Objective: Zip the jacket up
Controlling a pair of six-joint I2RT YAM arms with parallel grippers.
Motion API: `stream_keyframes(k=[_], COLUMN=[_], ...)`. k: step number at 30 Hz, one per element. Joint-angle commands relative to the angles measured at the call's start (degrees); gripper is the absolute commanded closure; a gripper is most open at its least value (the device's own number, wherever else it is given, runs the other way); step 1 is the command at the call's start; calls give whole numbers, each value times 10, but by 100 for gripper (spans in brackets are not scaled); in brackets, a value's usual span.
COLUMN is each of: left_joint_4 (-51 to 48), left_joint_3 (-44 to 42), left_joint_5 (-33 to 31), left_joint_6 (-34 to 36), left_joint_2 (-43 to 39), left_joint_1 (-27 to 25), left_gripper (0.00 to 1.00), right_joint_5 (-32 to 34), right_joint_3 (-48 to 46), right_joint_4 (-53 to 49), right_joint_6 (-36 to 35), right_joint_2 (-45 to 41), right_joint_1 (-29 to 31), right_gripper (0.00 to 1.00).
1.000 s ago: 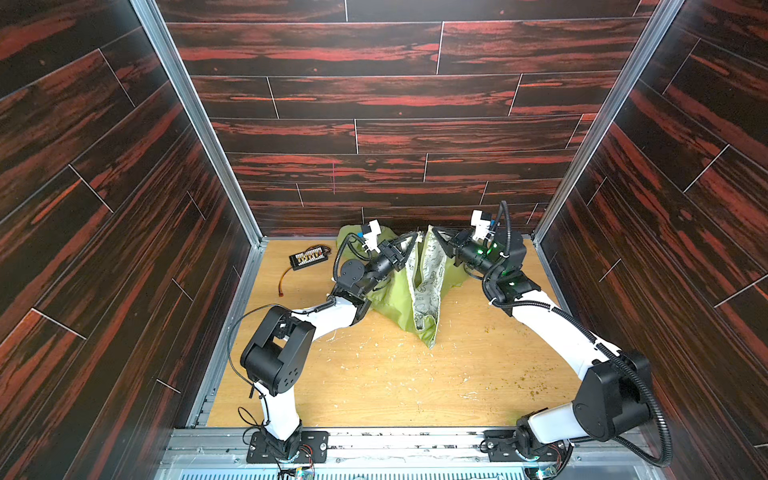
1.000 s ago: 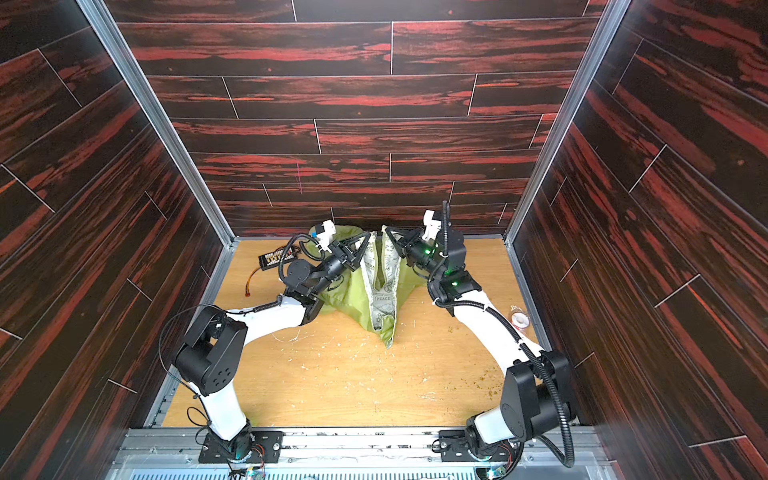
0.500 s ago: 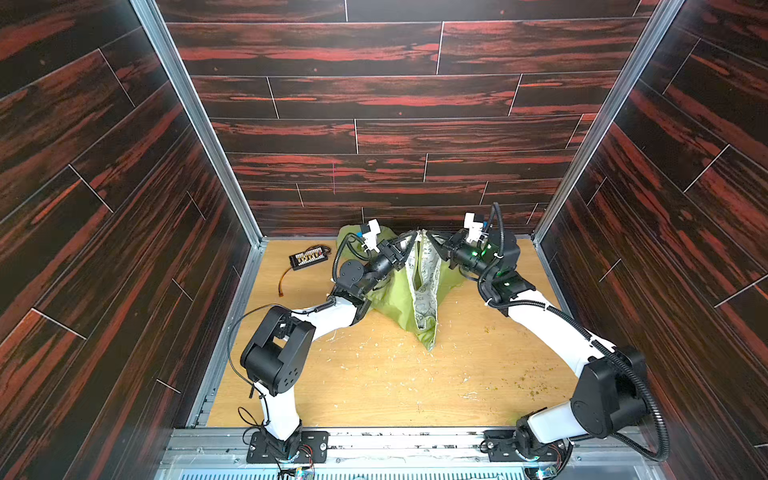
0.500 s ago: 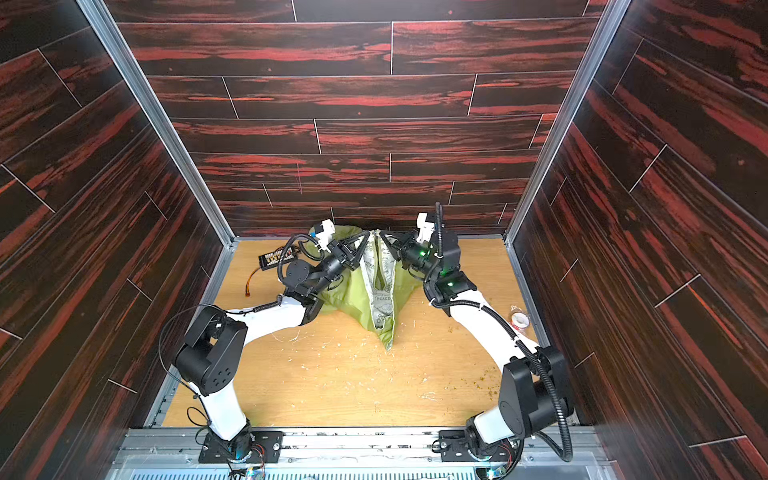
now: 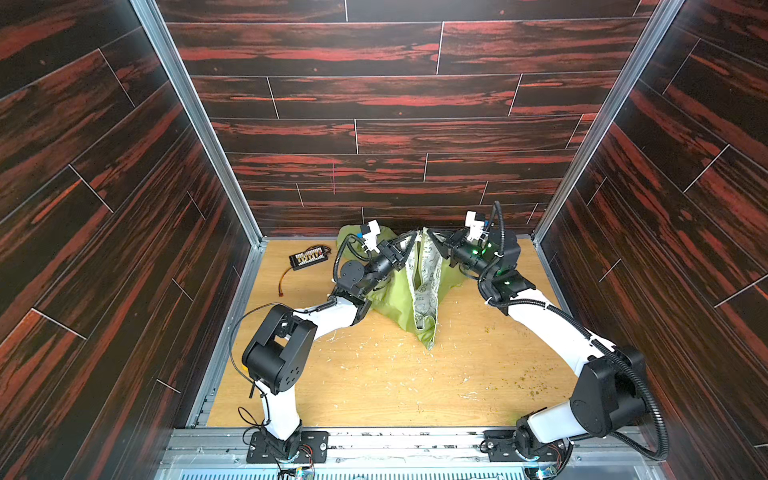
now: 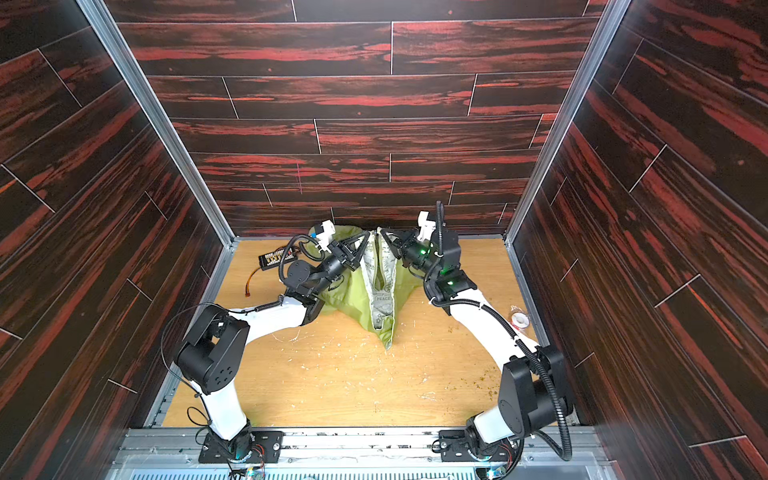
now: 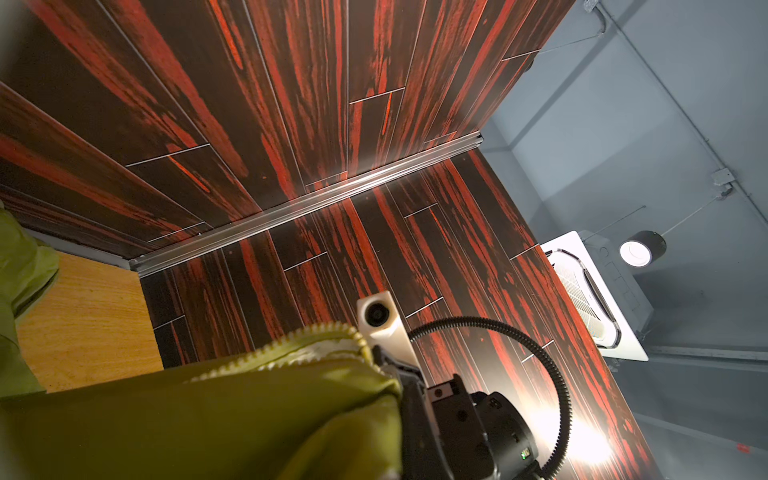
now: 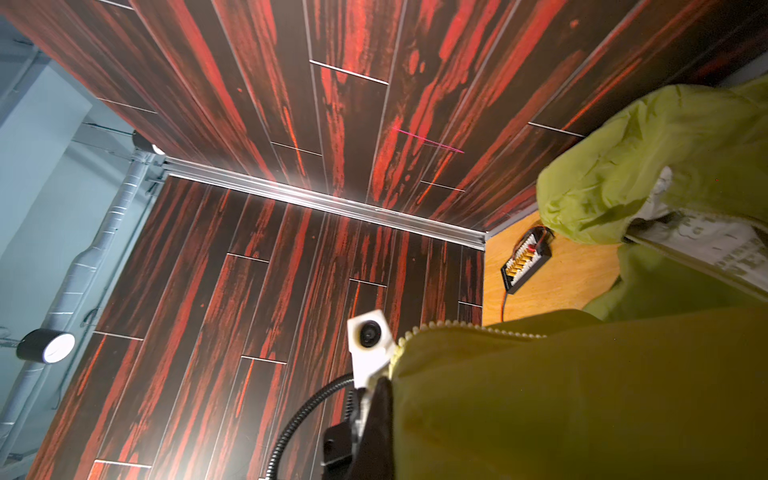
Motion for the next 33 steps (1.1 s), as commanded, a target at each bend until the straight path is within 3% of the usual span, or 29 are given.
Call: stream_keyframes(k=[1, 33], left_joint_4=[39, 54], left_joint_3=[14, 26], left_joint_5=[-3, -15], left_joint_6=[-7, -6], left_joint_2=[2, 10], left_joint_1=[-2, -2], left_gripper=[100, 100], right_joint_5=[1, 13], right_joint_3=[24, 3], right_joint_4=[25, 7], right_joint_6=[6, 16], right_joint_2=[18, 2], right_joint_1=[2, -6], right_gripper=[100, 100])
